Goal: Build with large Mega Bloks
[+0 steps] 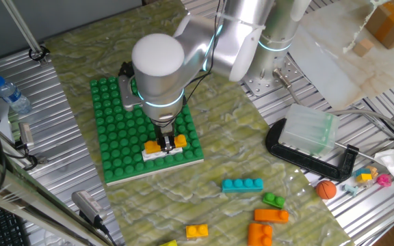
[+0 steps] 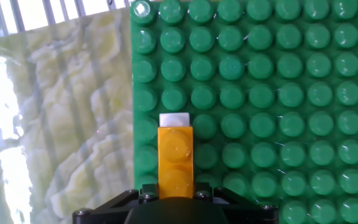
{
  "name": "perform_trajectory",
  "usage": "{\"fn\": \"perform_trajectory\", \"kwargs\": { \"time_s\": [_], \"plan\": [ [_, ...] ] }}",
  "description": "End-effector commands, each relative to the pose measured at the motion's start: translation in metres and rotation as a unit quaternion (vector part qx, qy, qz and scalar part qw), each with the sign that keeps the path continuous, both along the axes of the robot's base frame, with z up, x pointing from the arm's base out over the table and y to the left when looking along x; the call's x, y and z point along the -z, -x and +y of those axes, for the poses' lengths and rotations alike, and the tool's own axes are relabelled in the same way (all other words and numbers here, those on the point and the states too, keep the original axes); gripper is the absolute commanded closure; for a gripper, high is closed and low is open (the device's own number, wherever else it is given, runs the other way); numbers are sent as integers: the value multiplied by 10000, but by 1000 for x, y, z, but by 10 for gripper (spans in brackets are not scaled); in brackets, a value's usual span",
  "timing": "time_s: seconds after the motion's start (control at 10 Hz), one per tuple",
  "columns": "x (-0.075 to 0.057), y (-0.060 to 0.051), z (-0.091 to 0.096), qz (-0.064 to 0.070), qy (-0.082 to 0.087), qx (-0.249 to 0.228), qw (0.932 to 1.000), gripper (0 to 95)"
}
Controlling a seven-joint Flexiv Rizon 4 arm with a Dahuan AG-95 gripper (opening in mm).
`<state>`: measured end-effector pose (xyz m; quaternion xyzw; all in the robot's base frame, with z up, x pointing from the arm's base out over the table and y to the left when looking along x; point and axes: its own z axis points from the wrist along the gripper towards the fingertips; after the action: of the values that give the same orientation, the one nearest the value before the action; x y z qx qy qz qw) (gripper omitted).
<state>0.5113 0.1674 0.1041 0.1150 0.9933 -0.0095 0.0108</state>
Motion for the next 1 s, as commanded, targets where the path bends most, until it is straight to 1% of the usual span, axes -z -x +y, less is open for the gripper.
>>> {"fn": "perform_trajectory", "kwargs": {
  "time_s": [0.1, 0.3, 0.6, 0.8, 0.9, 1.0],
  "plan": [
    [7, -3, 0, 13, -31, -55, 10000, 950],
    [6, -5, 0, 23, -26, -33, 10000, 950],
    [6, -6, 0, -8, -19, -18, 10000, 950],
    [9, -8, -1, -24, -31, -26, 10000, 950],
    [11, -9, -2, -74, -47, -27, 10000, 950],
    [13, -10, -2, -67, -67, -37, 9999, 950]
  ]
}}
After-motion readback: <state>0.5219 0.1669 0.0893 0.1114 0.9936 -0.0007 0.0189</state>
